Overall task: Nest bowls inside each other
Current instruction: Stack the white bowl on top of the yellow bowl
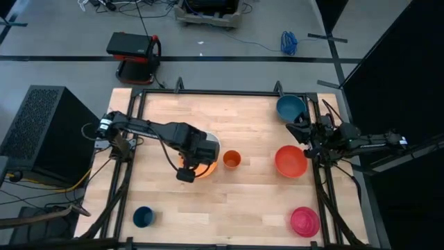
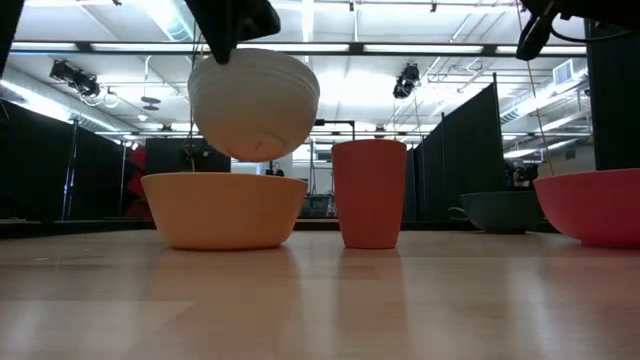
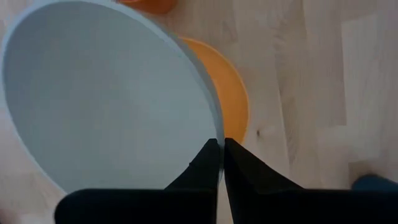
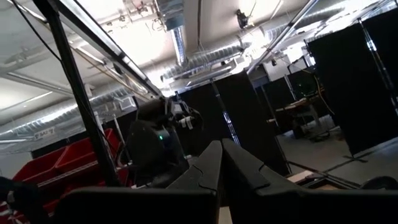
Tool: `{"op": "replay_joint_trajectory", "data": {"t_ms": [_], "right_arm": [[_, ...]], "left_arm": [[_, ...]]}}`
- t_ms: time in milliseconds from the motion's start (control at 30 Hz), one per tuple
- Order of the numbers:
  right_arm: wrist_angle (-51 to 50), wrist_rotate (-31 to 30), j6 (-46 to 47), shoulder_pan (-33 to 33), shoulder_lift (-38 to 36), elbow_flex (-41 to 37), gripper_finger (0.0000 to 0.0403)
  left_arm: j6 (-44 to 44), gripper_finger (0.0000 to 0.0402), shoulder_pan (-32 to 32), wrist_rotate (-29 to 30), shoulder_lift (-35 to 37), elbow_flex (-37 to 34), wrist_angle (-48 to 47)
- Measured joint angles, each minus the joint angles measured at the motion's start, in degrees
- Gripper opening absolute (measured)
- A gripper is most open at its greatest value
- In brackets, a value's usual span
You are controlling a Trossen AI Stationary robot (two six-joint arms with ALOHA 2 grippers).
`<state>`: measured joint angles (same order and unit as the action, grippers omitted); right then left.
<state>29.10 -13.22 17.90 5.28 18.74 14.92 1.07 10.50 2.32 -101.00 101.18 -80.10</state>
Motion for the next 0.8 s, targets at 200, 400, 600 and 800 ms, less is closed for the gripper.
{"op": "replay_joint_trajectory", "data": {"t_ms": [200, 400, 600, 800], "right_arm": [[0.39, 0.48, 0.01, 0.00, -0.04, 0.01, 0.0000], [0.64, 1.55, 1.11, 0.00, -0.06, 0.00, 0.0000], [0.67, 1.71, 1.30, 0.00, -0.06, 0.00, 0.0000], [0.68, 1.86, 1.40, 0.00, -0.06, 0.00, 0.0000]], "left_arm": [[-2.58, 0.0000, 0.11, -0.07, -0.32, -6.00, 0.78], [-2.97, 0.0000, 0.11, -0.98, -0.32, -12.32, 6.33], [-4.36, 0.0000, 0.11, -1.20, -0.39, -12.86, 9.07], [-5.84, 0.0000, 0.11, -1.39, -0.47, -13.09, 11.16]]}}
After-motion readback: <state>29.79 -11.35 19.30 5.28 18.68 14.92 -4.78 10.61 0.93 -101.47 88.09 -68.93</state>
